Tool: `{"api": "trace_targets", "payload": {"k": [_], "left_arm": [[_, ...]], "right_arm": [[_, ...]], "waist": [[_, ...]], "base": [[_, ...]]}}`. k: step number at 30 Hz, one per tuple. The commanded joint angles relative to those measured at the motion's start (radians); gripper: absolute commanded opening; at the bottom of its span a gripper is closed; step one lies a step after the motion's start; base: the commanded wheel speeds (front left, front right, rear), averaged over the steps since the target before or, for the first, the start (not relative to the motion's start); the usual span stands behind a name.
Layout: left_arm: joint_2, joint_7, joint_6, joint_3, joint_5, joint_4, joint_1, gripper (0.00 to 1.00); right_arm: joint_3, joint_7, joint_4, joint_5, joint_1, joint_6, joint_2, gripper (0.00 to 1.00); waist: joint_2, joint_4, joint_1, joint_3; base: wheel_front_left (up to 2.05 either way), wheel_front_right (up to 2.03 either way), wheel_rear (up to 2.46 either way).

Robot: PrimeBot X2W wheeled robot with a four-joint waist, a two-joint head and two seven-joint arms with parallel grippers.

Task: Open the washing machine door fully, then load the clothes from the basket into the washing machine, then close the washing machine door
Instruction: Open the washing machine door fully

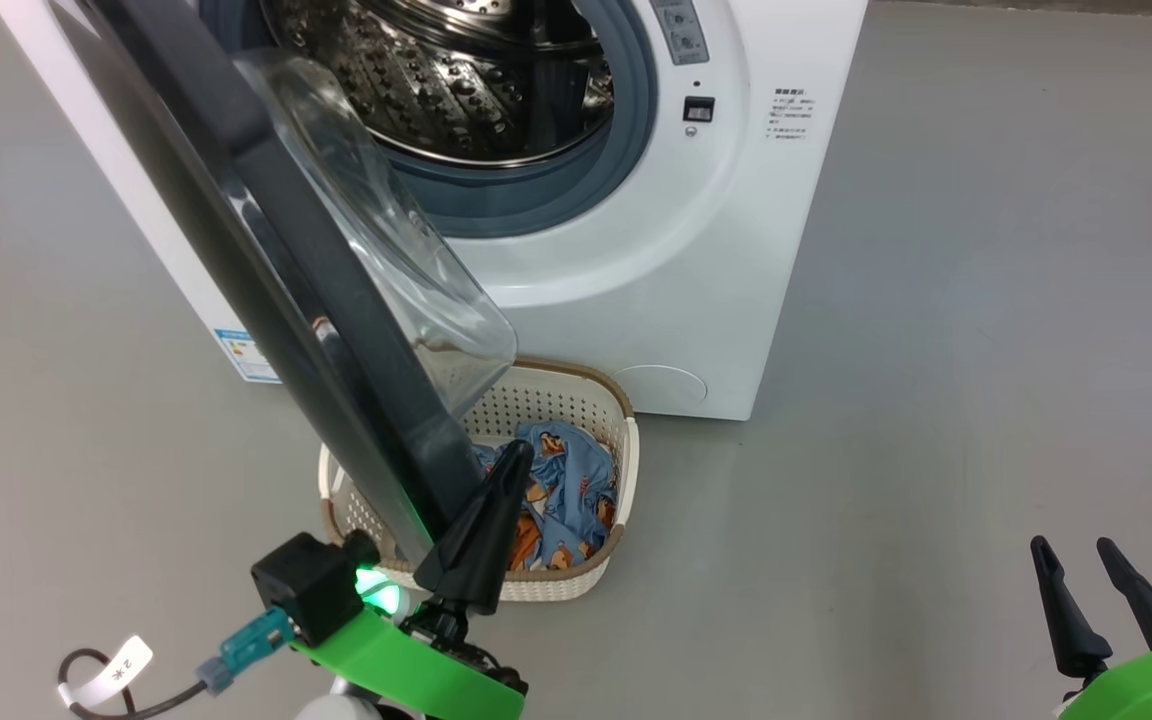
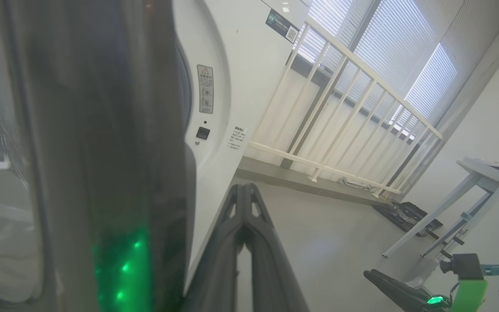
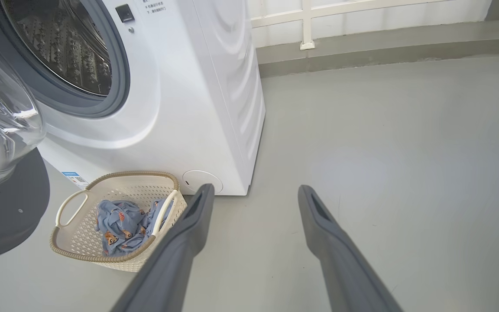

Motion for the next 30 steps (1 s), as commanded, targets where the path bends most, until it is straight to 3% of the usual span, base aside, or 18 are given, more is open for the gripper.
{"api": "trace_targets", "payload": {"k": [1, 30], "left_arm": [[0.007, -0.006, -0.001, 0.051, -0.012, -0.015, -0.042, 0.0], [0.009, -0.006, -0.001, 0.128, 0.012, -0.027, 0.06, 0.0]], "right_arm": [[0.014, -0.012, -0.023, -0.012, -0.017, 0.002, -0.024, 1.0], [0.03, -0.012, -0.033, -0.012, -0.009, 0.002, -0.021, 1.0]], "waist": [[0.0, 0.004, 0.0, 0.001], [0.0, 0.136, 0.0, -0.014]], "base": [[0.0, 0.0, 0.0], [0.0, 0.0, 0.0]]}}
